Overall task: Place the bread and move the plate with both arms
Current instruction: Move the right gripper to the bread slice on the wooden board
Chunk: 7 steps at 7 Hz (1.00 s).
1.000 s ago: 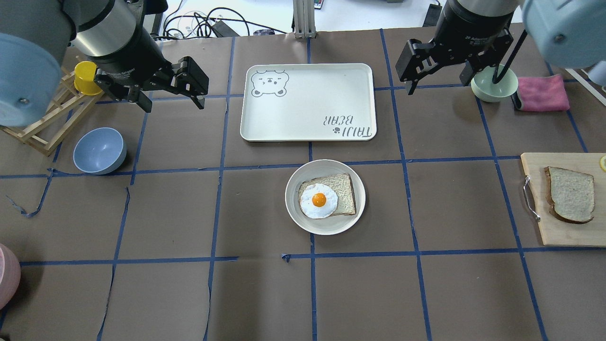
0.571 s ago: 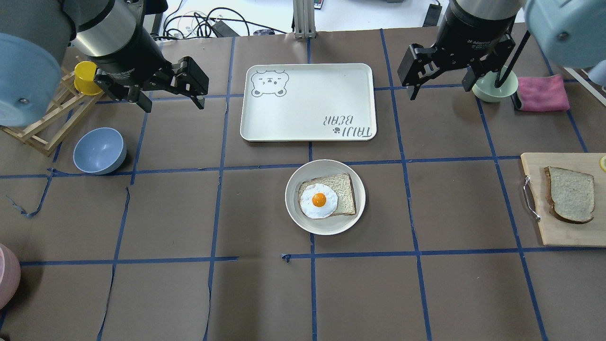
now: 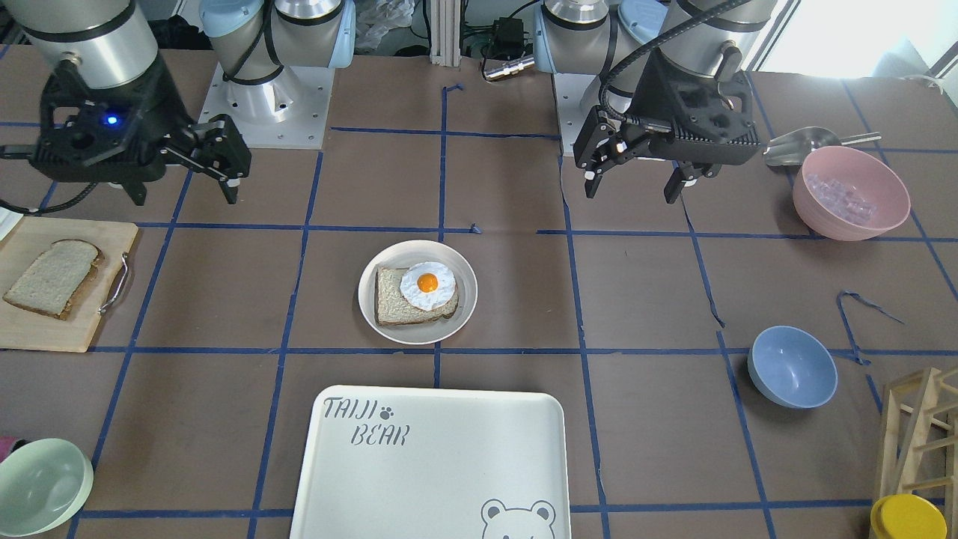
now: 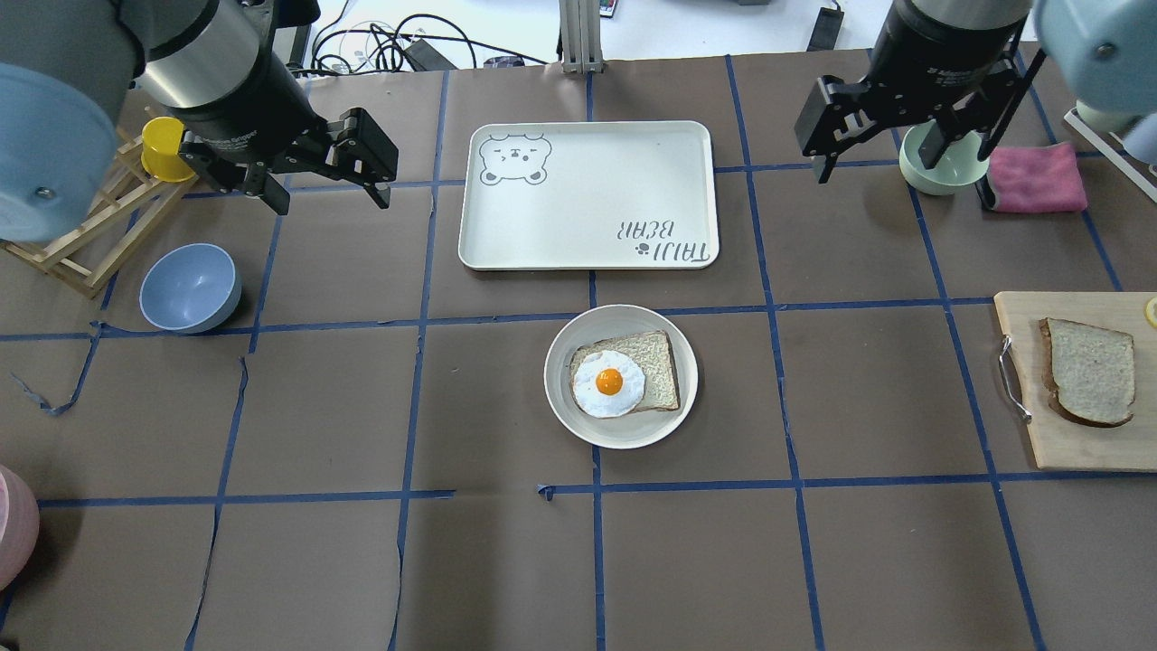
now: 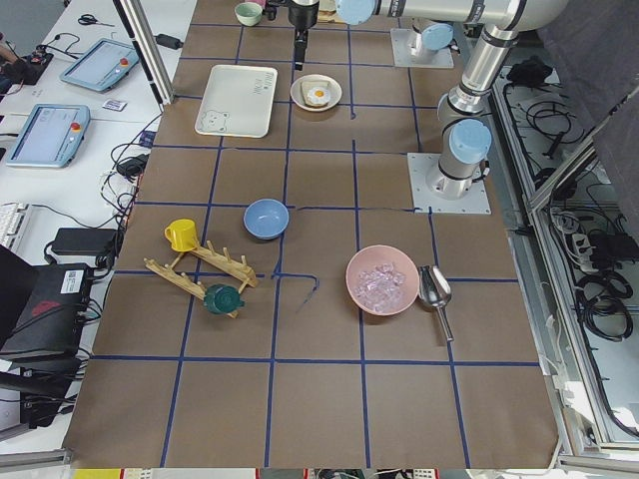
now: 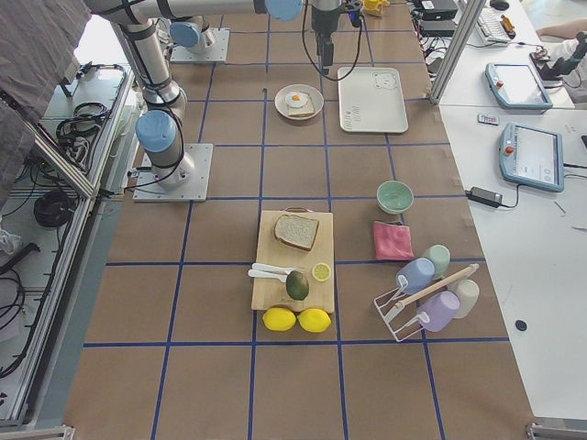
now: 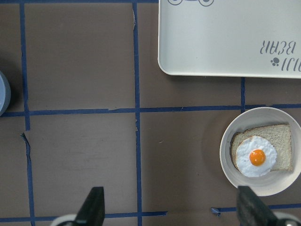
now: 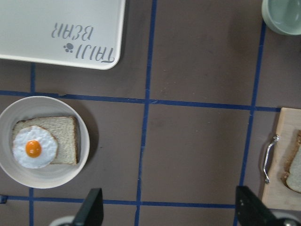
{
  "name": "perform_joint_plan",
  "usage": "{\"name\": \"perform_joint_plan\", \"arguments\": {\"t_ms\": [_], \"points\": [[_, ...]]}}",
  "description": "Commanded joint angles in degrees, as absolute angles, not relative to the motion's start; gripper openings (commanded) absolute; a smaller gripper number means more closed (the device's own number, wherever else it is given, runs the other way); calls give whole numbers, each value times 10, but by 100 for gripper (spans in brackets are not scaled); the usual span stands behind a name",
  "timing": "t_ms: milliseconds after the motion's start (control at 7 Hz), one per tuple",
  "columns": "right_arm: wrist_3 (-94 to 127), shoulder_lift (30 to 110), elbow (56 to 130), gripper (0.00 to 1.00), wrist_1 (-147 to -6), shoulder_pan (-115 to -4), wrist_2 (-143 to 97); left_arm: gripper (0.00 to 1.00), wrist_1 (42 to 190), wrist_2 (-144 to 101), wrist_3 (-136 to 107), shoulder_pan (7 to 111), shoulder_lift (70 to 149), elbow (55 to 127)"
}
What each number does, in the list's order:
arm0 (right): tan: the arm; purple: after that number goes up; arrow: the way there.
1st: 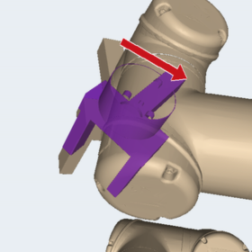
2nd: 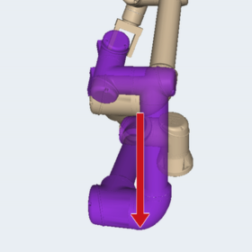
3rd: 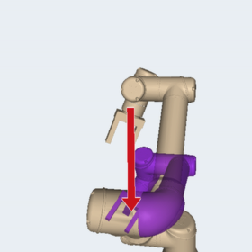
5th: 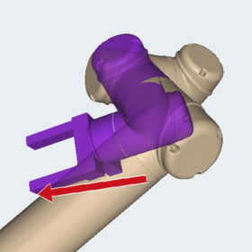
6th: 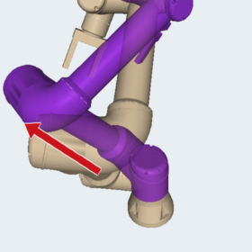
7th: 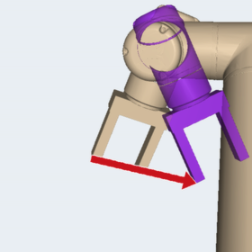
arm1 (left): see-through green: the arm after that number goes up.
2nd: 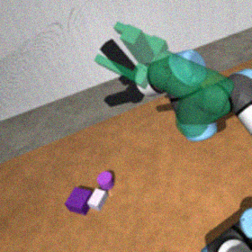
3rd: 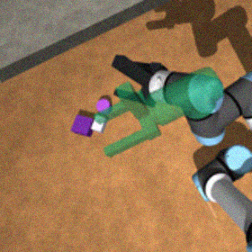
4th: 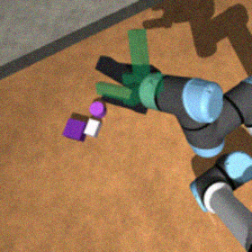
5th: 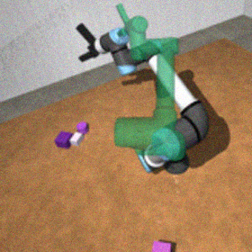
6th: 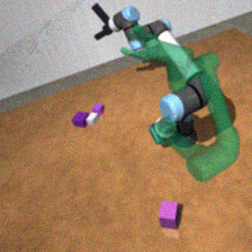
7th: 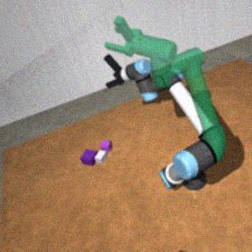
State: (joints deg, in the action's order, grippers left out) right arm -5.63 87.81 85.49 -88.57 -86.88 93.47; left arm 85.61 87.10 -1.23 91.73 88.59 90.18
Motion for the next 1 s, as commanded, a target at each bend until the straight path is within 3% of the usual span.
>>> {"name": "perform_joint_plan", "arguments": {"t_ms": [0, 429, 857], "points": [[-58, 870, 903, 100, -889, -771, 997, 100, 856, 871, -12, 918, 886, 902], [-89, 842, 1057, 100, -1037, -629, 1055, 100, 856, 871, -12, 918, 886, 902], [-122, 771, 1149, 100, -1247, -606, 1056, 100, 856, 870, -12, 918, 886, 902]]}}
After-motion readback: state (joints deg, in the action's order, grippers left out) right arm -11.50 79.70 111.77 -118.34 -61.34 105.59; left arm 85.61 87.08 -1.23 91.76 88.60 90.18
